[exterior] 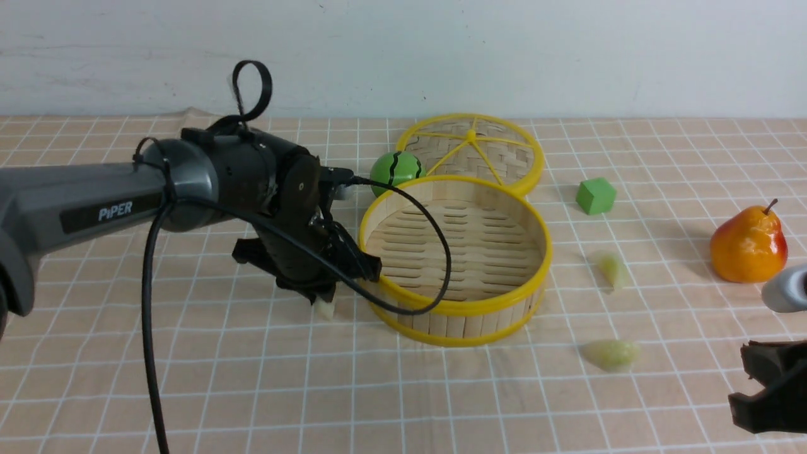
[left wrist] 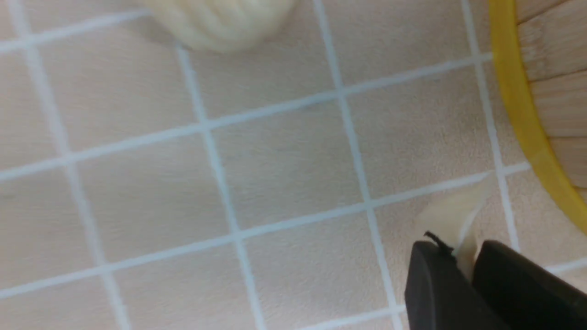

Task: Put the dumplings into the steamer on the table with the brown tablecloth.
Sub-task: 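Place the dumpling into the bamboo steamer basket with the left gripper, then reach for and grasp a dumpling on the table with the left gripper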

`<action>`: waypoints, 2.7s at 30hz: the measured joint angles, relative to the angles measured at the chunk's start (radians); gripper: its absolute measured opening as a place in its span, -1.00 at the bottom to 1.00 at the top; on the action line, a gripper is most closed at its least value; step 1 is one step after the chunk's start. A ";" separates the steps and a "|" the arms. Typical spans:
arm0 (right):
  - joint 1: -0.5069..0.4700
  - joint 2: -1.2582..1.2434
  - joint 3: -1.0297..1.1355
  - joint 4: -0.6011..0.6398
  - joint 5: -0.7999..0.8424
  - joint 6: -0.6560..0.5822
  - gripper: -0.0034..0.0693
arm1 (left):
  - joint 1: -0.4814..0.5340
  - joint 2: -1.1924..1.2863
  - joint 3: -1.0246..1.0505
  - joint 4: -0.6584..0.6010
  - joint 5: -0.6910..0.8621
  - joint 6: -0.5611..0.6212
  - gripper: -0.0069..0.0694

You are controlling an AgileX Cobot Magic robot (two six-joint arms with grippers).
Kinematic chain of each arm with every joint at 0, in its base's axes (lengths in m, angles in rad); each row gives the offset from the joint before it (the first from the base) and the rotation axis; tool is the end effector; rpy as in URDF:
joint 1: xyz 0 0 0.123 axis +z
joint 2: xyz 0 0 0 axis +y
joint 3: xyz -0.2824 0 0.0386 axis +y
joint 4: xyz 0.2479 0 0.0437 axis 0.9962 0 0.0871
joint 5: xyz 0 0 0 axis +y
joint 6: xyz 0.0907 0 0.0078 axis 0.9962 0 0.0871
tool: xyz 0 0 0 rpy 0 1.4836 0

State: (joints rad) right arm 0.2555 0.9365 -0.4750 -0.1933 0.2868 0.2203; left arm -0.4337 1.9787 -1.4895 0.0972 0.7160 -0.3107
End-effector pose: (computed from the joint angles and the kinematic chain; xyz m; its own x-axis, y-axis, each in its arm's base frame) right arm 0.1726 0.0400 0.2465 -0.5971 -0.1202 -0.7931 -0.1901 0.9818 -0.0056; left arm 0.3896 -0.1740 0.2073 -0.8848 0.1513 -0.4407 0.1914 0.9804 -0.0477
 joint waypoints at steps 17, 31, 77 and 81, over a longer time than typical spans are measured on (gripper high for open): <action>0.000 0.002 0.000 0.000 -0.019 0.008 -0.79 | -0.150 0.086 -0.156 -0.024 -0.137 0.084 -0.51; 0.000 0.002 0.000 0.001 -0.027 0.008 -0.74 | -0.096 0.048 -0.342 0.171 0.079 -0.026 0.46; 0.000 0.030 0.000 0.053 -0.041 0.008 -0.63 | 0.118 0.243 -0.510 0.006 0.281 0.059 -0.32; 0.000 0.030 0.000 0.070 -0.041 0.008 -0.62 | 0.118 0.303 -0.508 0.062 0.285 0.038 0.02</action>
State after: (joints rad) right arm 0.2555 0.9667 -0.4750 -0.1229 0.2454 0.2282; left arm -0.3161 2.2819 -1.9975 0.1594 1.0006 -0.2725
